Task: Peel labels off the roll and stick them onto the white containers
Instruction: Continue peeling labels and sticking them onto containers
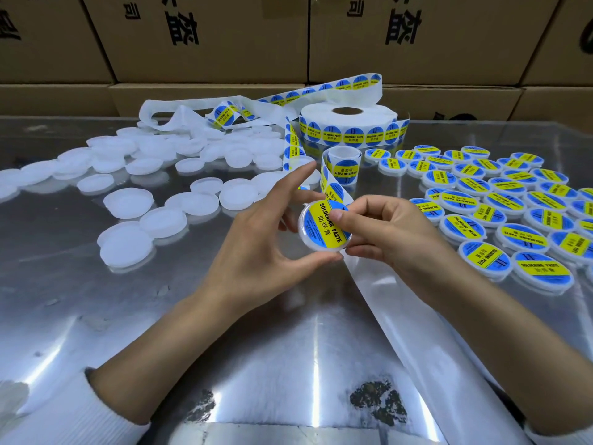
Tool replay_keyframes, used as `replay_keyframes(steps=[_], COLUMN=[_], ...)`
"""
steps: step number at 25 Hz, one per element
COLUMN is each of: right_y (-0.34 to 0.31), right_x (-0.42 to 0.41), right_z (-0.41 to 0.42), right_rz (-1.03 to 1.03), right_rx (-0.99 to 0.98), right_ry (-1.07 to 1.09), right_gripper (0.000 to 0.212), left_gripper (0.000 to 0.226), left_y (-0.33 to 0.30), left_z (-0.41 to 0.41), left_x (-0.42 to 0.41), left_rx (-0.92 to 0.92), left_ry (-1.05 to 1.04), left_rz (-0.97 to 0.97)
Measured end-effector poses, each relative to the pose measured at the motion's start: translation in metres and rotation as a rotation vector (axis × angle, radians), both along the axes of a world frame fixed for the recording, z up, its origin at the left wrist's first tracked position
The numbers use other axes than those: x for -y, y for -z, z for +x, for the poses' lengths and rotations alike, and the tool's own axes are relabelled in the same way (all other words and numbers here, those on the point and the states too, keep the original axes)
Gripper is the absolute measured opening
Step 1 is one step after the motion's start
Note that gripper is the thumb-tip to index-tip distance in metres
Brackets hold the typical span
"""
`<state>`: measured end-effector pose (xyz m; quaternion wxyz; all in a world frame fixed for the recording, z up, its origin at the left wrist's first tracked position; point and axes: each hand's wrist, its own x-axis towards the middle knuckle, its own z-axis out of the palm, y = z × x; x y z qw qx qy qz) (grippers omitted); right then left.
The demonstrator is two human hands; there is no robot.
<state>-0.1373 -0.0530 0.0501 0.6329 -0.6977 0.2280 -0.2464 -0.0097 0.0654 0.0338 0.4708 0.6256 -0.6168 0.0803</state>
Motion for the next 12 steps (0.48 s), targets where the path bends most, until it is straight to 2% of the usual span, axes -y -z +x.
replay_keyframes(steps=[3,7,12], right_y=[-0.001,-0.001,0.003], right_x=[-0.003,-0.008,-0.013], right_z=[0.002,0.003,0.003], right_rz=[-0.052,-0.286,-0.456], right_rx=[0.050,0.119,0.145], right_ry=[0.002,0.060,0.116], right_gripper=[0.018,0.014,0.015], left_gripper=[0.091,0.090,0.086], left_y=[-0.002,-0.001,0.000], left_z=[-0.003,-0.003,-0.003], left_x=[-0.001,-0.001,-0.001], left_rx=[-0.027,-0.039,-0.115], left_ry=[-0.014,-0.038,-0.064], left_rz=[-0.049,-0.115,-0.142])
